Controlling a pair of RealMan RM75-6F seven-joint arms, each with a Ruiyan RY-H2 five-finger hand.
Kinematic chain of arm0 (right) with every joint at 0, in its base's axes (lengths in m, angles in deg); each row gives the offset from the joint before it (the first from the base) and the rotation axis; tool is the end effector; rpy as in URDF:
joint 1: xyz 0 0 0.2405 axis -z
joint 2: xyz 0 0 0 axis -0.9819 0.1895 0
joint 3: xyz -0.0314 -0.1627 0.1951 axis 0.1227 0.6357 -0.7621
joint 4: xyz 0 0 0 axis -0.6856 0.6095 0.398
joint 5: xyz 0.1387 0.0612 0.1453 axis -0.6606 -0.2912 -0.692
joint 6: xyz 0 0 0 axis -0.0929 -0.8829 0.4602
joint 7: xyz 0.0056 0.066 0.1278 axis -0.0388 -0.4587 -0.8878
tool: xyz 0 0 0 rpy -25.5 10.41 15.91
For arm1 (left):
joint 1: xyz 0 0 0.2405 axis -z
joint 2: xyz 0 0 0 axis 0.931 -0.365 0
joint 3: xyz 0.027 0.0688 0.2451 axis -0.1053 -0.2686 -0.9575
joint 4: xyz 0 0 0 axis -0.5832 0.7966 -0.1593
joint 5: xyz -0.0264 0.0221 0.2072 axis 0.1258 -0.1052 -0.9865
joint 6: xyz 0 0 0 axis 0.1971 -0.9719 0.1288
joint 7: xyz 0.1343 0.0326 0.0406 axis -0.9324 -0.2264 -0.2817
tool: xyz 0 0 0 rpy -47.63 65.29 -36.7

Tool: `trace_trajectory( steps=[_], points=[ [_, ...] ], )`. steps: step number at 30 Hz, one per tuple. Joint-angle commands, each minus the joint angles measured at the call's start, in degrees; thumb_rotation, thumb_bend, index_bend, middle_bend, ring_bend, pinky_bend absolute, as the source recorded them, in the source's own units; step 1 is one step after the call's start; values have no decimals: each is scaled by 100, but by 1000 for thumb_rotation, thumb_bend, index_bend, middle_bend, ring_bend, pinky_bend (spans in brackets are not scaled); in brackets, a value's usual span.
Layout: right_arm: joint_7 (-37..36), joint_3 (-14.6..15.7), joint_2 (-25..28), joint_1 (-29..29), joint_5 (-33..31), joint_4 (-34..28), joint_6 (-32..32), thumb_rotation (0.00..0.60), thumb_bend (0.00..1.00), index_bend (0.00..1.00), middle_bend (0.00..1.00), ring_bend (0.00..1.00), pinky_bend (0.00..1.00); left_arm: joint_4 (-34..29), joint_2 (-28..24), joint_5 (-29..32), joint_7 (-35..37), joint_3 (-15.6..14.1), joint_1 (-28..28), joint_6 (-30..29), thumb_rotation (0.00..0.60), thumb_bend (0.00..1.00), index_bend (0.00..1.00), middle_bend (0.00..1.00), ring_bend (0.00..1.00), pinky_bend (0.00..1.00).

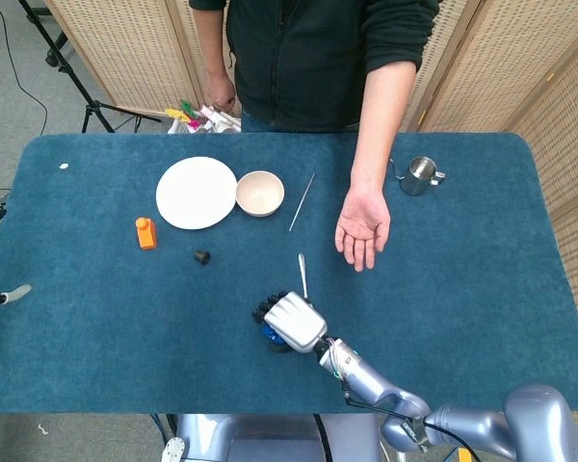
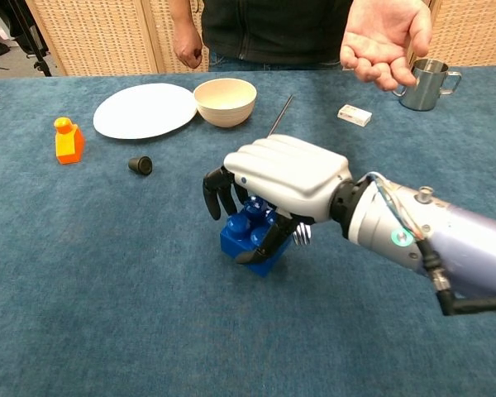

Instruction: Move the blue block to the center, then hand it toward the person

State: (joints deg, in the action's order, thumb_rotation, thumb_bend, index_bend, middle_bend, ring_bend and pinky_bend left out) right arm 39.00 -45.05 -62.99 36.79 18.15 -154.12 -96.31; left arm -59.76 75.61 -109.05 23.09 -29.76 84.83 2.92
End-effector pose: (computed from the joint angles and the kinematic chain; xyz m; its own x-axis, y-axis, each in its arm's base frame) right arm -0.0714 -0.2743 -0.0899 0.4461 -0.1683 0.8790 -0.6478 -0.7384 0.1874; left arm -0.3371 0.2590 0.2185 0.1804 0.0293 0.9832 0.9801 -0.0900 -0.1772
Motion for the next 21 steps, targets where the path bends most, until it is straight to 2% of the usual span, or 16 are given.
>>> trace_trajectory(
  steps=[1, 6, 9, 15, 19, 21],
  points=[
    [-170, 206, 458, 46, 499, -493, -403, 600, 352, 458, 573, 465, 550, -27, -6, -14, -44, -2, 0, 11, 600, 0, 0, 0, 0, 0],
    [-158, 287, 1246, 100, 1049, -1246, -900, 600, 387, 461, 583, 465, 550, -81, -11, -23, -114, 4, -6, 31, 600, 0, 0, 0, 0, 0],
    [-89, 166, 1858, 123, 1194, -1631, -1113, 600, 390, 461, 587, 465, 549, -99, -7, -23, -167, 6, 4, 70, 600, 0, 0, 0, 0, 0],
    [-193, -280, 2741, 187, 875, -1976, -1318, 600, 401, 462, 588, 465, 550, -162, -6, 41, -313, 59, -22, 37, 600, 0, 0, 0, 0, 0],
    [-321, -461, 3014, 214, 700, -2026, -1400, 600, 400, 462, 588, 465, 550, -194, -14, 78, -371, 80, -32, 45, 600, 0, 0, 0, 0, 0],
    [-402, -639, 3113, 193, 420, -1949, -1363, 600, 400, 462, 588, 465, 550, -225, -23, 82, -394, 82, -30, 69, 600, 0, 0, 0, 0, 0]
  ],
)
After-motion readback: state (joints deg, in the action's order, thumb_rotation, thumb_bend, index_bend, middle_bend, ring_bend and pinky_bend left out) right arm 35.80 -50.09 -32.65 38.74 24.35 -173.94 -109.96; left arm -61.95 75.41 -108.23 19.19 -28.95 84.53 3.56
